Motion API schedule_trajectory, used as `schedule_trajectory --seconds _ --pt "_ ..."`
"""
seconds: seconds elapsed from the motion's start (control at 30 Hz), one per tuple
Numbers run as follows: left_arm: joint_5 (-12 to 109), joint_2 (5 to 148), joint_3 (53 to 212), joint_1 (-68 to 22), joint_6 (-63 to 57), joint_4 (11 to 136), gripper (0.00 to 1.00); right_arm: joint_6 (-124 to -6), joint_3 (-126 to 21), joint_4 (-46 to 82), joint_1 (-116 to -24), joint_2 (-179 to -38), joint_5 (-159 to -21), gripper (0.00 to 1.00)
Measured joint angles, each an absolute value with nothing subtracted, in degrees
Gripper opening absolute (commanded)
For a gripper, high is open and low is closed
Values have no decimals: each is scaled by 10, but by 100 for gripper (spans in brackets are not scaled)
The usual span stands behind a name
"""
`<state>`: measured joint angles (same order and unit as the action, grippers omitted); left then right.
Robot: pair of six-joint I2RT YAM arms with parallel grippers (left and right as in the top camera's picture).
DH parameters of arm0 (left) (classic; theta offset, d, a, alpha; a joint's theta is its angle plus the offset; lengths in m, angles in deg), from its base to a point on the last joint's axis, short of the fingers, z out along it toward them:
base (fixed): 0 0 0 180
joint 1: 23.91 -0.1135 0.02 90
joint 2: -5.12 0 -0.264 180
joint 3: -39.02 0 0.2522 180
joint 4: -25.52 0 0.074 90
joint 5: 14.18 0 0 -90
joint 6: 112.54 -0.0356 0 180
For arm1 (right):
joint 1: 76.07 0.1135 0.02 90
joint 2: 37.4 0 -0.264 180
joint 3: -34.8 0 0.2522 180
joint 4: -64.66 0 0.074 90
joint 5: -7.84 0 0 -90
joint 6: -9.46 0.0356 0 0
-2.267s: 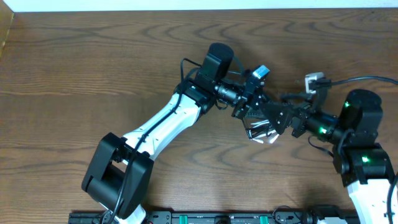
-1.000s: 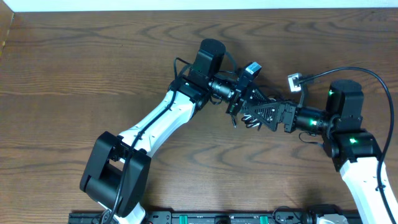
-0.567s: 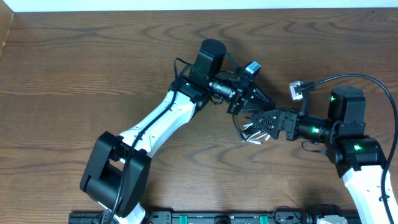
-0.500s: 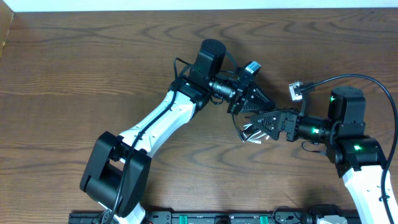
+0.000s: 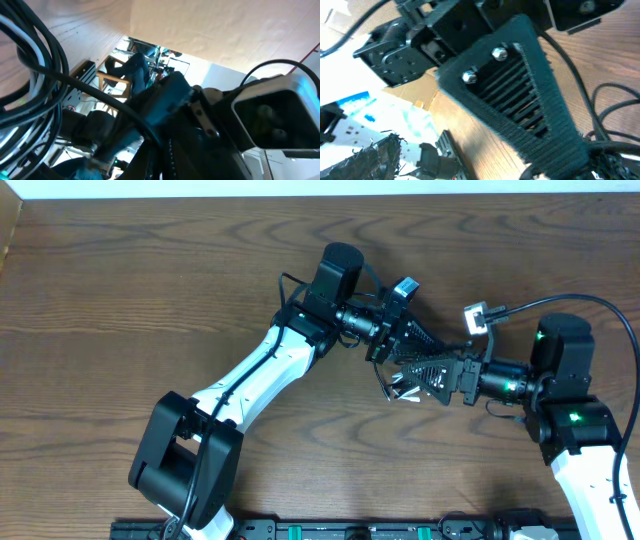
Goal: Untangle cables
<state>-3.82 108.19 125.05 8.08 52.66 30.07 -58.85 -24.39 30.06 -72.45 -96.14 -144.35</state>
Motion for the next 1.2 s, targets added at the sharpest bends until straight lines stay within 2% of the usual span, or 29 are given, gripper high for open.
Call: schedule_trajectory --seconds 0.23,0.33,0.6,0.73,0.9,1.03,1.1,1.2 --pt "-40 1082 1251 81 527 301 7 -599 -244 289 -730 -962 -1462 99" --pt "-39 1082 1251 81 536 301 8 -618 -244 262 -730 -962 -1468 95" --pt "-37 1082 1251 81 562 301 8 -642 -244 177 -730 -962 -1440 66" --pt "-37 1082 1251 81 570 301 8 -660 -244 149 -730 -962 -1426 58" --pt "-37 1082 1251 81 578 301 8 -675 -244 132 -730 -962 -1397 53" --pt "-37 1082 1251 81 607 301 8 -679 -244 129 -730 -962 -1374 44" --pt "-37 1082 1251 81 617 301 7 -681 -244 128 -730 -962 -1365 43" --pt "-37 1082 1251 81 627 301 8 -682 -244 128 -730 -962 -1357 48"
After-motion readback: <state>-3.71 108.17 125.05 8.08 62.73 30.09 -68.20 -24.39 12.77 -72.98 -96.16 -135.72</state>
